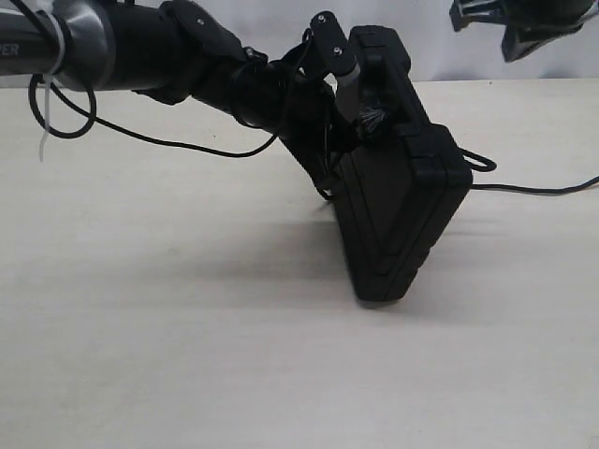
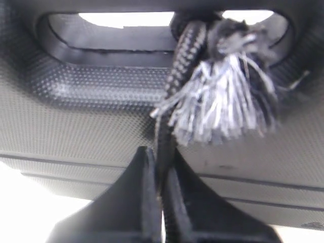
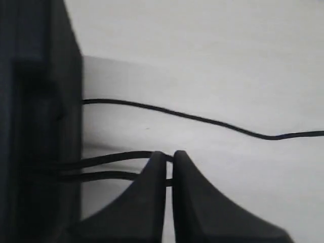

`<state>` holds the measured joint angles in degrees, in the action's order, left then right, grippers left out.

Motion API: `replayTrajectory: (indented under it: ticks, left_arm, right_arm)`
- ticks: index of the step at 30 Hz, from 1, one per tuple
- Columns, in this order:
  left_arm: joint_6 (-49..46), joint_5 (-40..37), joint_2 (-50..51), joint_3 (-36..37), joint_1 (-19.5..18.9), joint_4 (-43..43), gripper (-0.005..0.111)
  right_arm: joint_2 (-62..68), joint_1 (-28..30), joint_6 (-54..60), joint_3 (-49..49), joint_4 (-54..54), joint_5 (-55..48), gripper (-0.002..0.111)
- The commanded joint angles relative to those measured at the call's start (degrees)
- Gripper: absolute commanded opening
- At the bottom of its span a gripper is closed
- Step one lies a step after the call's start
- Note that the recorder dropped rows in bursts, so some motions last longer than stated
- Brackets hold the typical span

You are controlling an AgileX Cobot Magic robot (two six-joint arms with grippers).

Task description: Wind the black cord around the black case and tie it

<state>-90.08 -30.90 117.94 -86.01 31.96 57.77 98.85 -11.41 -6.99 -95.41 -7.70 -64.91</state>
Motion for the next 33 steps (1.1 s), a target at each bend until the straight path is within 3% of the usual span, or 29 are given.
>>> replayTrajectory:
  ticks: [1,19,27,33]
  left_arm:
    - [0.4,-0.5,-0.3,-0.4,0.3,0.9,0.000]
    - [0.4,-0.1,-0.3,-0.4,0.3,1.4,0.000]
    - [0.5,2.3,-2.2,-0.4,0.4,2.1,0.000]
    - [0.5,-0.4,-2.2,-0.4,0.4,3.0,0.000]
  right_arm:
    - [2.2,1.9,11.9,0.1,16.9,1.9,0.004]
    - [4.7,0.3,20.7,1.8,33.1,0.0,0.004]
    - [4.8,0.0,21.3,1.8,32.0,0.1,0.004]
    - [4.8,0.0,26.1,1.8,32.0,-0.9,0.004]
